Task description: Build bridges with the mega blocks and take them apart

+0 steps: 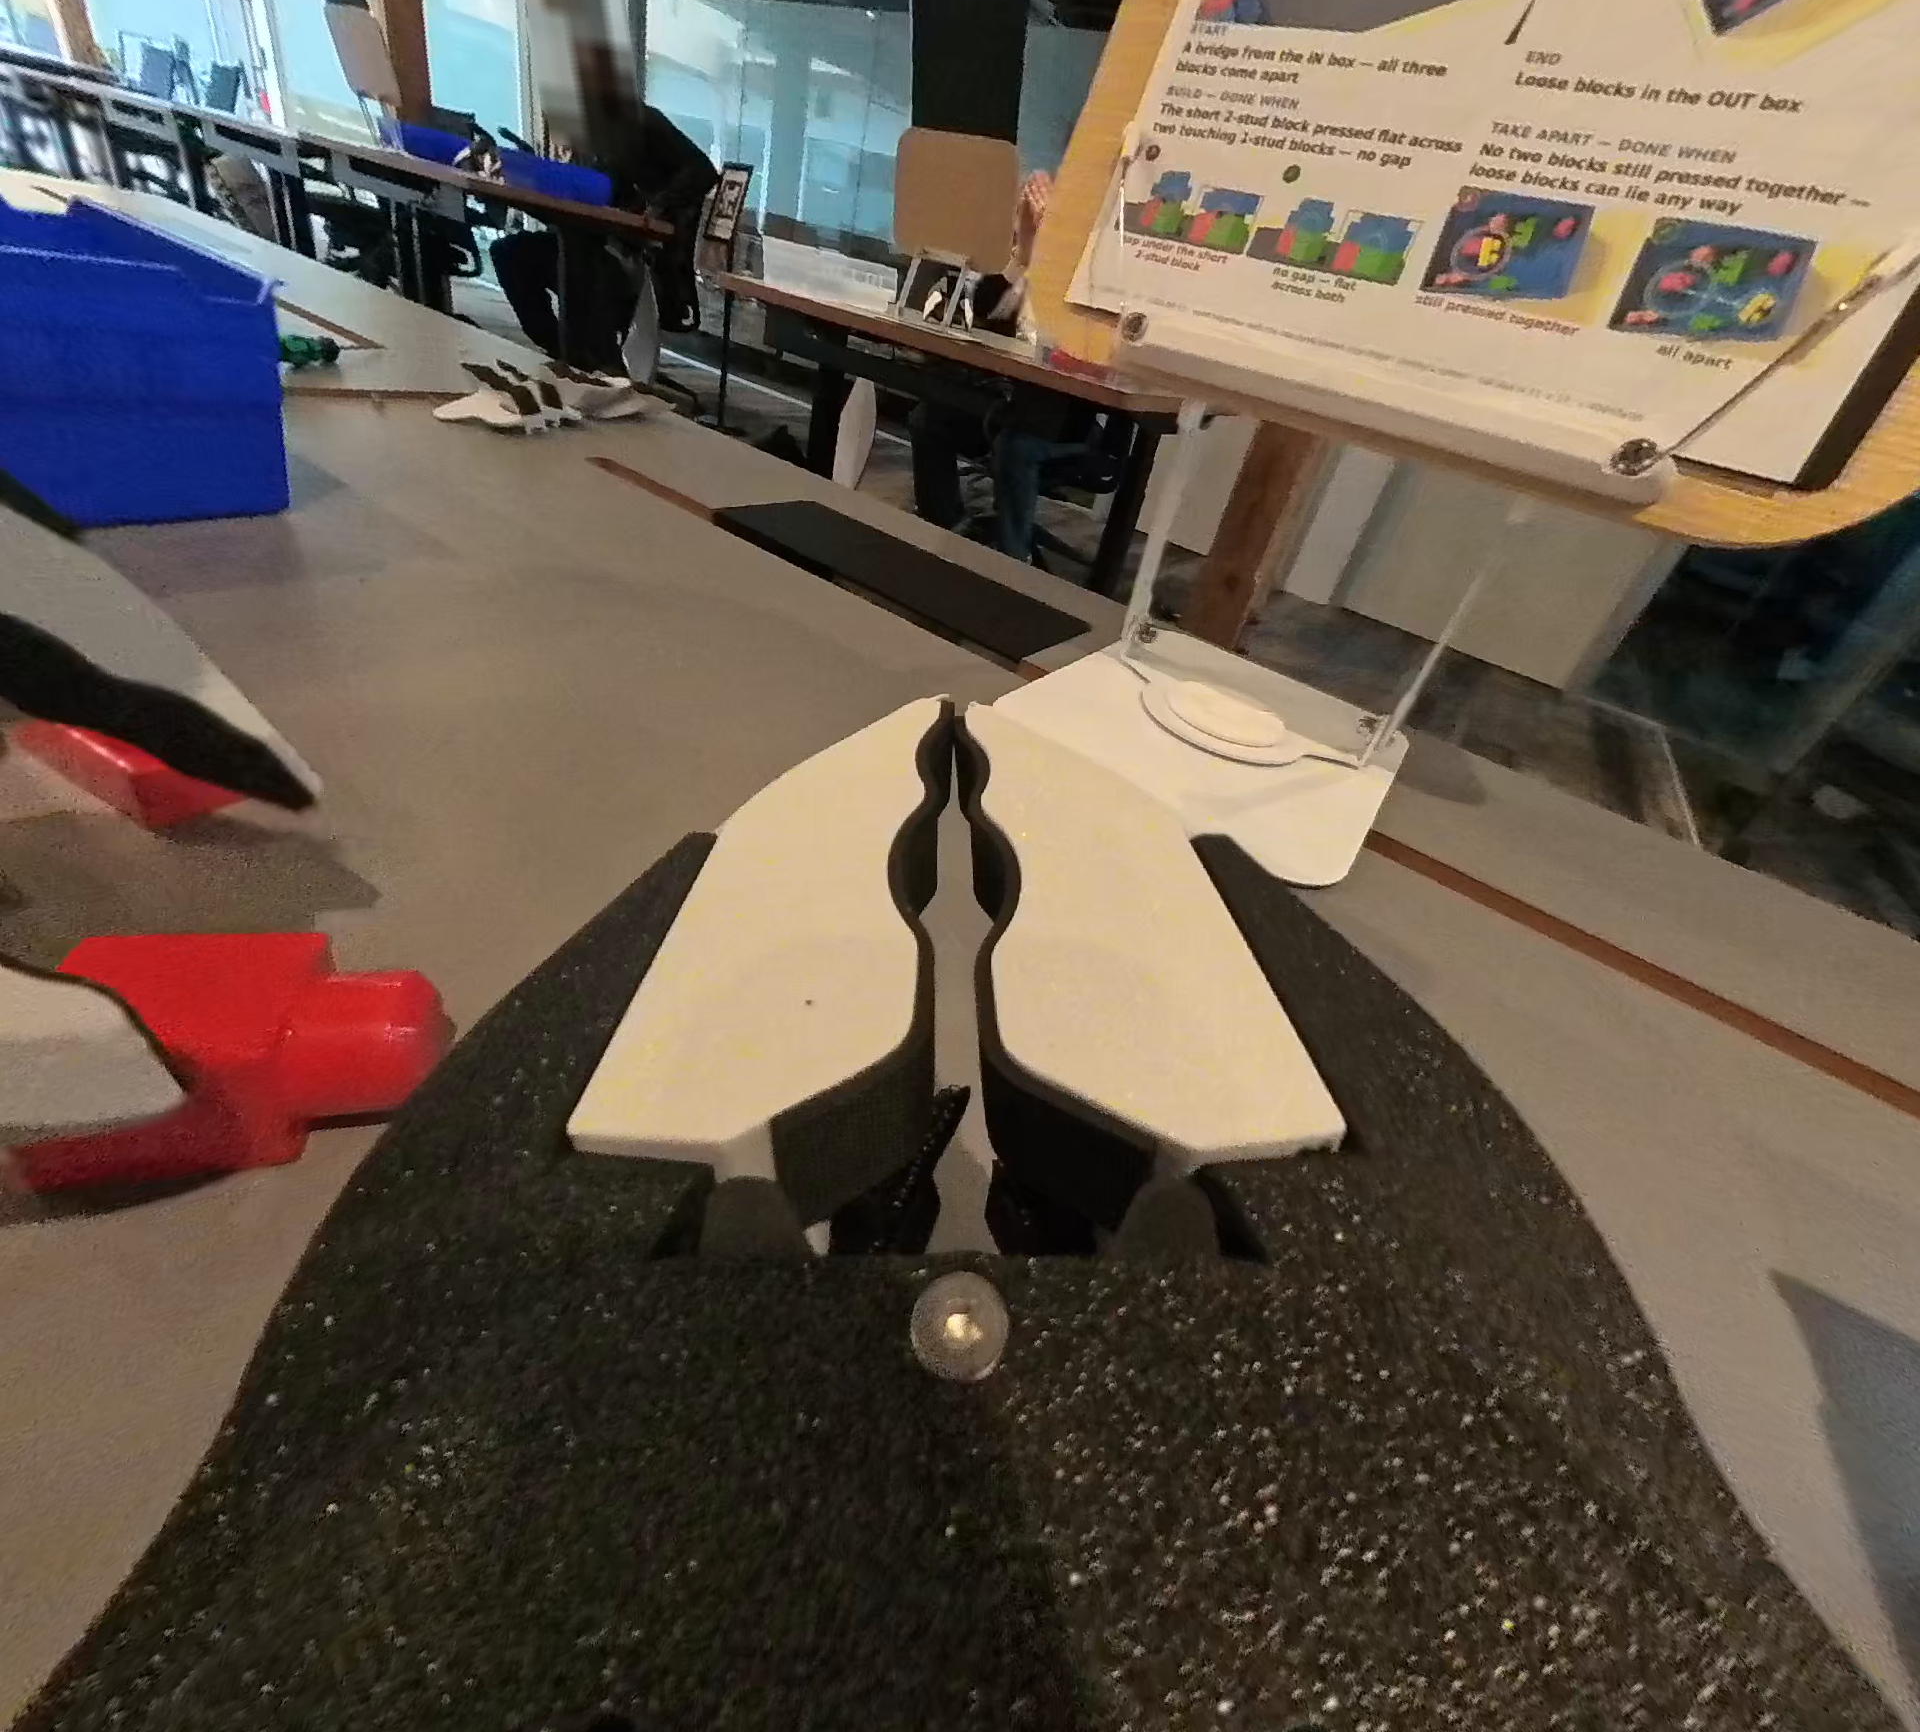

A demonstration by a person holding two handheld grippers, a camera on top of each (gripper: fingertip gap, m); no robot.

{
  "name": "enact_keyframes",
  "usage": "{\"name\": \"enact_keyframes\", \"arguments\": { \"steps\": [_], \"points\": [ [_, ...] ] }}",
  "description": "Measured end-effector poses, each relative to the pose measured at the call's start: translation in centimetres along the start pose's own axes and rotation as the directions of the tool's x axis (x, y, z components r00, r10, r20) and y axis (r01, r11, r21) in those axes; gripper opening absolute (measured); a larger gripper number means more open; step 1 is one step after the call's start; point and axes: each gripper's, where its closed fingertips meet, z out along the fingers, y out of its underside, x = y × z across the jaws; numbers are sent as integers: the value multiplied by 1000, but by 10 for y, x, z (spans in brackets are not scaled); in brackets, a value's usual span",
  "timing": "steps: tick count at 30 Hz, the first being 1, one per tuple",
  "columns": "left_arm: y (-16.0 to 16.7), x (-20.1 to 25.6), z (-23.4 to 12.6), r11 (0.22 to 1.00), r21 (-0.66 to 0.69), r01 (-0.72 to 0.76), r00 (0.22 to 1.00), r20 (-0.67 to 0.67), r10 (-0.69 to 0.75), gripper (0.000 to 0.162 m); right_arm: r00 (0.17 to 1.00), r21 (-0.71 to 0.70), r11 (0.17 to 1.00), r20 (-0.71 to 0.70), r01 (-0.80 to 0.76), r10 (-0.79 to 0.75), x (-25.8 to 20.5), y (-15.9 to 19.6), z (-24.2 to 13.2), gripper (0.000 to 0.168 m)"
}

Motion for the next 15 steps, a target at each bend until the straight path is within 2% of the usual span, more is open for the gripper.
{"name": "enact_keyframes", "arguments": {
  "steps": [1,8,11,15],
  "points": [
    [-1,-5,-7,999,34,2,1000,27,-3,62,1000,3,1000,0,-12,12,1,0,0,0],
    [3,-39,-74,933,358,24,973,205,-103,67,1000,0,1000,17,-14,14,-2,1,1,0],
    [21,-45,-94,916,393,81,970,182,-164,67,1000,-5,1000,22,-5,5,-4,3,1,0],
    [49,-57,-108,923,362,133,957,195,-215,68,999,-6,1000,34,-2,2,-7,3,1,0]
  ]
}}
